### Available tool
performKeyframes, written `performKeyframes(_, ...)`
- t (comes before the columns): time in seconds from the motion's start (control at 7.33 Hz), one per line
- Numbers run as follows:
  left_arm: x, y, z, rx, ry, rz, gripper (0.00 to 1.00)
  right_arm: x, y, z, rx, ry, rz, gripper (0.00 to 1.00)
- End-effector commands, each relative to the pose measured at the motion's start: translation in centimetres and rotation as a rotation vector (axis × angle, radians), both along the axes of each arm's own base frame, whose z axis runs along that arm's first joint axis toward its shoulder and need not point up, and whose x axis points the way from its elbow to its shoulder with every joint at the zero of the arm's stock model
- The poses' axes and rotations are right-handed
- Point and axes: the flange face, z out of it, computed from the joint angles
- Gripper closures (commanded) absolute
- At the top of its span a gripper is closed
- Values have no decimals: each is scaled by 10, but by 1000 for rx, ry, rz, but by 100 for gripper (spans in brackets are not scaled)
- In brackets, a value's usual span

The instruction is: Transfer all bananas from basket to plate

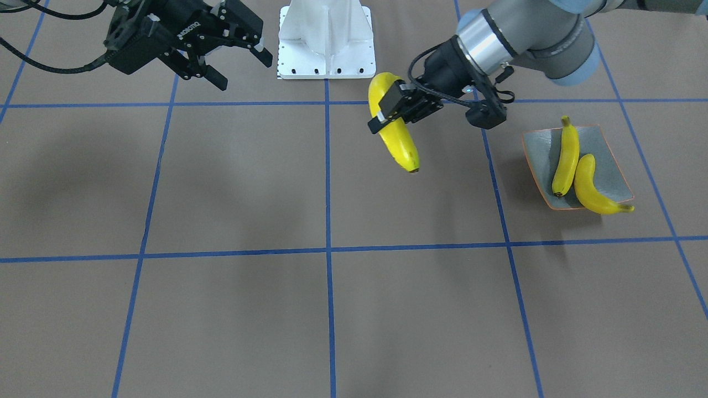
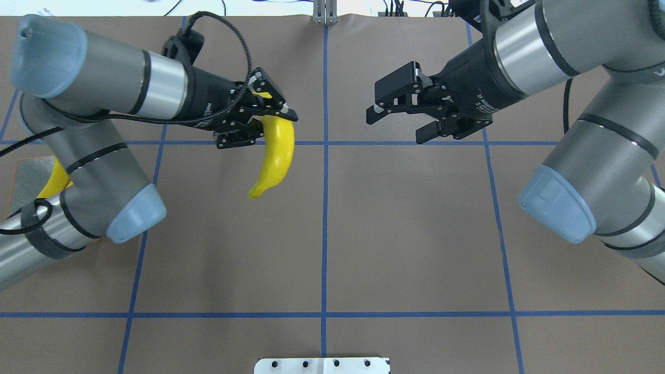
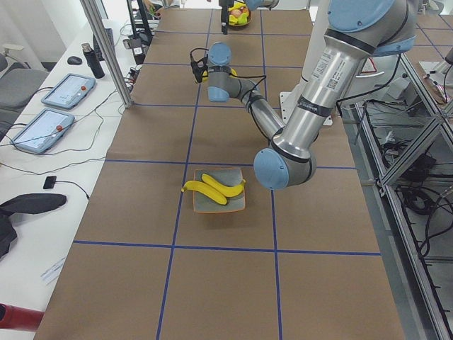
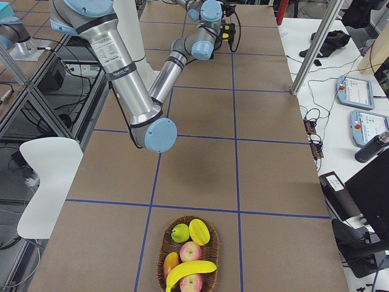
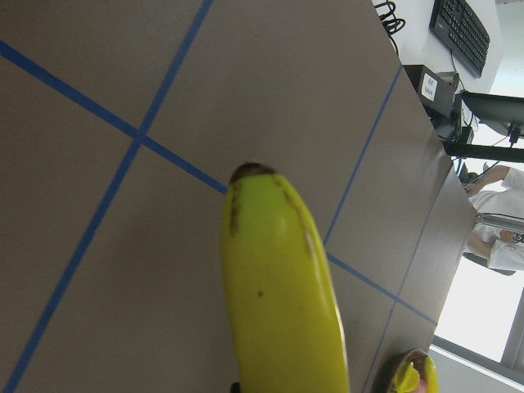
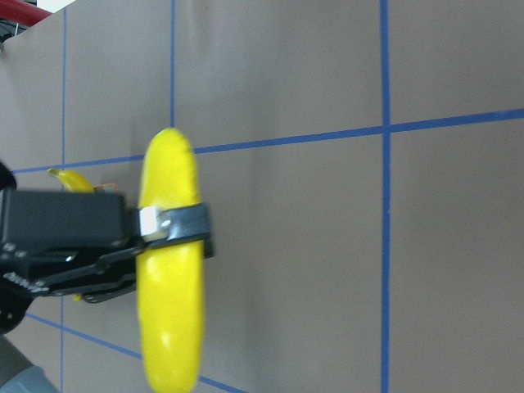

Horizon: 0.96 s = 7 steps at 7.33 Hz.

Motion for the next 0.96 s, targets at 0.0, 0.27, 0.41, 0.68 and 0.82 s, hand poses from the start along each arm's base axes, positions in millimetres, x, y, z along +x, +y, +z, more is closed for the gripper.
performKeyframes(0.0, -70, -1, 95, 105, -132, 25, 100, 26, -15, 40, -18, 52, 48, 0)
performKeyframes(0.27, -95, 15, 172, 263, -265, 53, 100, 48, -31, 76, -21, 104, 90, 0)
performKeyframes(0.41, -112, 21, 204, 333, -323, 66, 100, 57, -35, 90, -18, 126, 105, 0)
performKeyframes(0.68, -128, 26, 255, 467, -531, 61, 100, 56, -41, 108, -26, 163, 132, 0)
performKeyframes(0.82, -131, 25, 259, 518, -644, 91, 100, 54, -44, 111, -33, 168, 132, 0)
